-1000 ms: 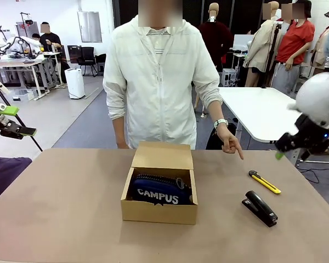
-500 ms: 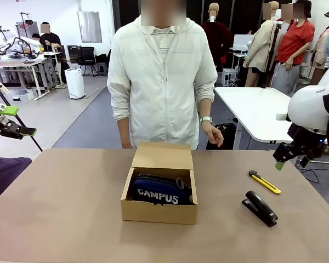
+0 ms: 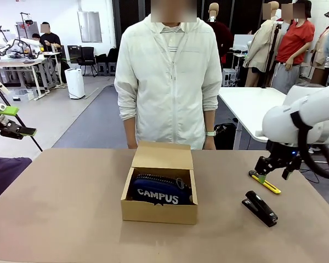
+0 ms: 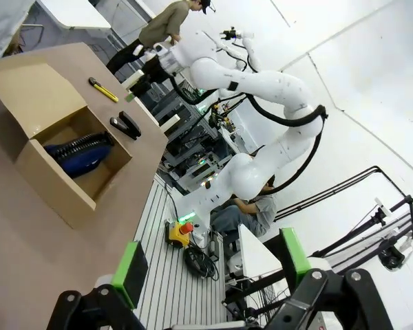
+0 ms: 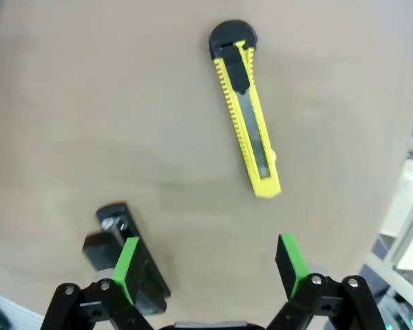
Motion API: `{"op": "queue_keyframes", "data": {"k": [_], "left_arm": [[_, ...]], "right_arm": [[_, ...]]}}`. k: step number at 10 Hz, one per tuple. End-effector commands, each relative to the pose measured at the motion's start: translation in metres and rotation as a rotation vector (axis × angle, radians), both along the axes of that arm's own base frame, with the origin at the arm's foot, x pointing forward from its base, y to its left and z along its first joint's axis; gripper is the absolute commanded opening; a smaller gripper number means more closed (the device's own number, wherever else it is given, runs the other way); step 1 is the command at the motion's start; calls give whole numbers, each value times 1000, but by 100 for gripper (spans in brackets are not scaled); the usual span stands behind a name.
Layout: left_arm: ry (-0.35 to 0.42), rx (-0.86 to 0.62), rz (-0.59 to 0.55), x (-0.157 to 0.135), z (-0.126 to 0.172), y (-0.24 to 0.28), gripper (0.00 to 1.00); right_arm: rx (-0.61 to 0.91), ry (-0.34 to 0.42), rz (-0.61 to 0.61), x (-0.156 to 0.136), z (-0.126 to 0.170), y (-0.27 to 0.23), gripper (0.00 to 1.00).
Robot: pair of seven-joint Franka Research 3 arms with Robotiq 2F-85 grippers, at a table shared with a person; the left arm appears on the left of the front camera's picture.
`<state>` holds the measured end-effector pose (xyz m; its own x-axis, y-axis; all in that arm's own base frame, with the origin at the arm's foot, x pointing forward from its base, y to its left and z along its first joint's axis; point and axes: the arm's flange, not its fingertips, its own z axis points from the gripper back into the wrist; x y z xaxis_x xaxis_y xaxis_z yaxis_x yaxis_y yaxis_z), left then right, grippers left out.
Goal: Pack the items into the box.
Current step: Pick up the item specified by the human and place it in the Mailer Box.
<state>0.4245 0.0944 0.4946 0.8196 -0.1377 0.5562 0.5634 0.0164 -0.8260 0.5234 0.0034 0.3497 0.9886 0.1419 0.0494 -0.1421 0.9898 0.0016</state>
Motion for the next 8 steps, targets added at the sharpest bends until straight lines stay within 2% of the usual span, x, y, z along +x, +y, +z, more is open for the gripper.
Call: {"op": "queue_keyframes", "data": {"k": [1, 6, 7, 8], "left_arm": [[-14, 2, -17, -2, 0, 3, 100], [-14, 2, -17, -2, 0, 3, 100], [-14, 2, -17, -2, 0, 3, 100], [-14, 2, -17, -2, 0, 3, 100]], "right_arm": [[-26, 57, -35, 28, -11, 4, 100], [-21, 72, -89, 38, -26, -8, 100], [-13, 87, -71, 39, -28, -8, 100], [6, 105, 26, 39, -28, -7, 100]]}}
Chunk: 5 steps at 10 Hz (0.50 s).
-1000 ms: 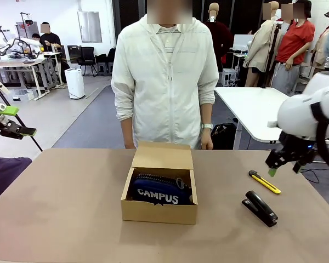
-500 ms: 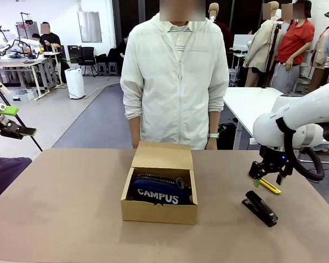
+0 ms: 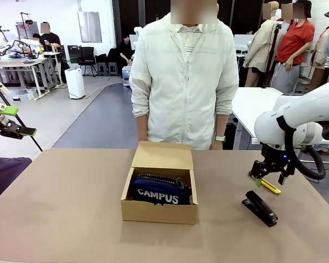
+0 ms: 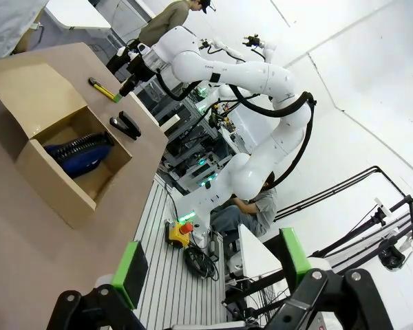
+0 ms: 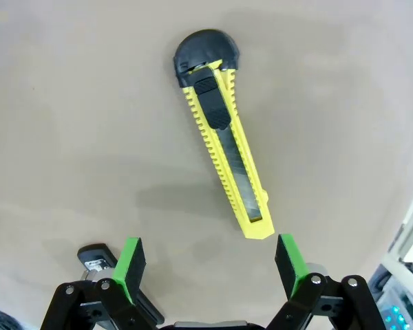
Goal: Pack the items into the box.
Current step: Pick up the item specified by the human and place it in the Mailer Box.
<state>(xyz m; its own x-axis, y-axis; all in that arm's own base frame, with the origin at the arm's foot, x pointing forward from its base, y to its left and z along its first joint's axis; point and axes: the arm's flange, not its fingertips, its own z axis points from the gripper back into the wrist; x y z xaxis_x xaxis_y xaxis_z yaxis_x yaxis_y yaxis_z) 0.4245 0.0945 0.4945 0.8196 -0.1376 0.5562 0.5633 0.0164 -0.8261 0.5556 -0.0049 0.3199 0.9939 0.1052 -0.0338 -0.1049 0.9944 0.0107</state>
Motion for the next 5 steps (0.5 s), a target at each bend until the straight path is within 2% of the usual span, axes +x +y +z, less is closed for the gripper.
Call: {"op": "queue_keyframes", "data": {"k": [1, 2, 5], "left_arm": [[-14, 2, -17, -2, 0, 3, 100], [-14, 2, -17, -2, 0, 3, 100], [-14, 2, -17, -2, 0, 3, 100]], "right_arm": [[63, 70, 260, 5, 0, 1, 100], [72, 78, 401, 1, 2, 3, 100], [-27, 0, 491, -3, -1, 9, 100]]}}
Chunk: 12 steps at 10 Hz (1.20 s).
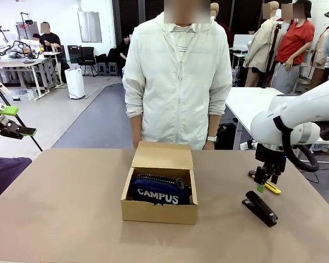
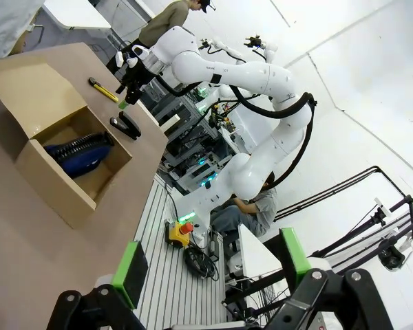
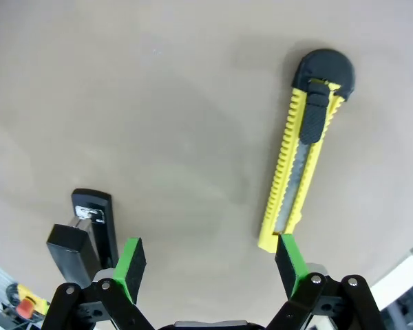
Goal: Pack the items into the box.
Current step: Pick up the item specified by the human and place it in the Mailer Box.
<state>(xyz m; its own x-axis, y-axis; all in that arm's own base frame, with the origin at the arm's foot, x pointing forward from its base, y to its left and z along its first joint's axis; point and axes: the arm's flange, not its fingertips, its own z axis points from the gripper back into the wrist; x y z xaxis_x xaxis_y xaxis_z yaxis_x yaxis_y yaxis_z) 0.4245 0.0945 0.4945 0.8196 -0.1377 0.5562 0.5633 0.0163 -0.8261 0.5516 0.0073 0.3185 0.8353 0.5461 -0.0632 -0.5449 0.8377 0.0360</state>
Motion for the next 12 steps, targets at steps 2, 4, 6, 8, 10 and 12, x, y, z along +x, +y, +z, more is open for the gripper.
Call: {"op": "queue_keyframes", "data": {"k": [2, 4, 6, 8, 10, 12], "left_arm": [[-14, 2, -17, -2, 0, 3, 100], [-14, 2, -17, -2, 0, 3, 100], [-14, 2, -17, -2, 0, 3, 100], [-14, 2, -17, -2, 0, 3, 100], [-14, 2, -17, -2, 0, 3, 100], [-14, 2, -17, -2, 0, 3, 100]], "right_arm": [[-47, -71, -5, 1, -1, -5, 100], [-57, -104, -44, 7, -7, -9, 100], [-55, -107, -34, 17, -16, -13, 100], [-58, -104, -29, 30, -21, -17, 100], [-54, -119, -17, 32, -20, -15, 100], [-55, -126, -25, 35, -23, -15, 100]]}}
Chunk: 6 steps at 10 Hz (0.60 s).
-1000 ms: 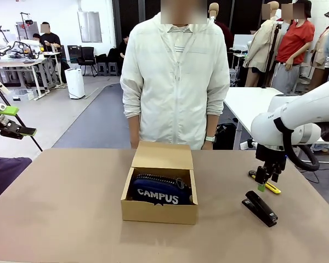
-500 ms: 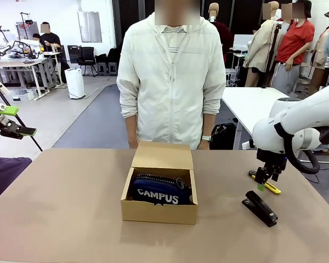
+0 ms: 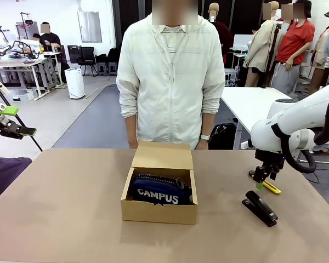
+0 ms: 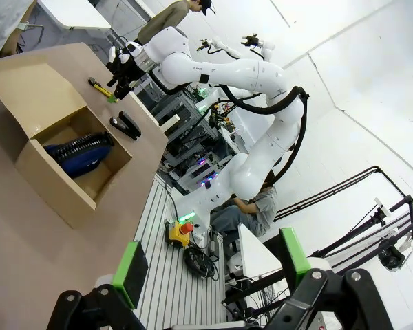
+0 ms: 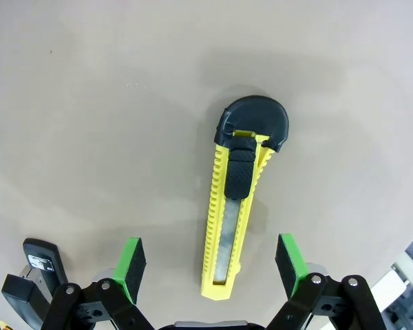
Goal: Pack the items into the box.
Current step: Pick up the item specified by the human and place it in the Mailer Box.
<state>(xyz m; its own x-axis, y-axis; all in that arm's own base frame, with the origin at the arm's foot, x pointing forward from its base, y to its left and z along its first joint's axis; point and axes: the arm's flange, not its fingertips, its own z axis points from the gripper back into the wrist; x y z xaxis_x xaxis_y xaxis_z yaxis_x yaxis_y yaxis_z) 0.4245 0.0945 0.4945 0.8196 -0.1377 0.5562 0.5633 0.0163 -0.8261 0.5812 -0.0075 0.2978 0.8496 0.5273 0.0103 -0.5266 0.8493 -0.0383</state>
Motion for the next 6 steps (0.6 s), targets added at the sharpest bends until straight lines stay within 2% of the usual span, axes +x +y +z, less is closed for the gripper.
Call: {"op": "queue_keyframes", "data": {"k": [1, 2, 3, 4, 6], "left_arm": [[-14, 2, -17, -2, 0, 3, 100], [-14, 2, -17, -2, 0, 3, 100], [-14, 2, -17, -2, 0, 3, 100], [-14, 2, -17, -2, 0, 3, 100], [-14, 2, -17, -2, 0, 3, 100]], "right_arm": [[-29, -24, -8, 6, -3, -1, 100], [-30, -27, -12, 8, -5, -1, 82], [-34, -19, -23, 9, -6, -1, 27], [-31, -24, -15, 9, -6, 0, 0], [-28, -32, -20, 10, -8, -2, 0]]}}
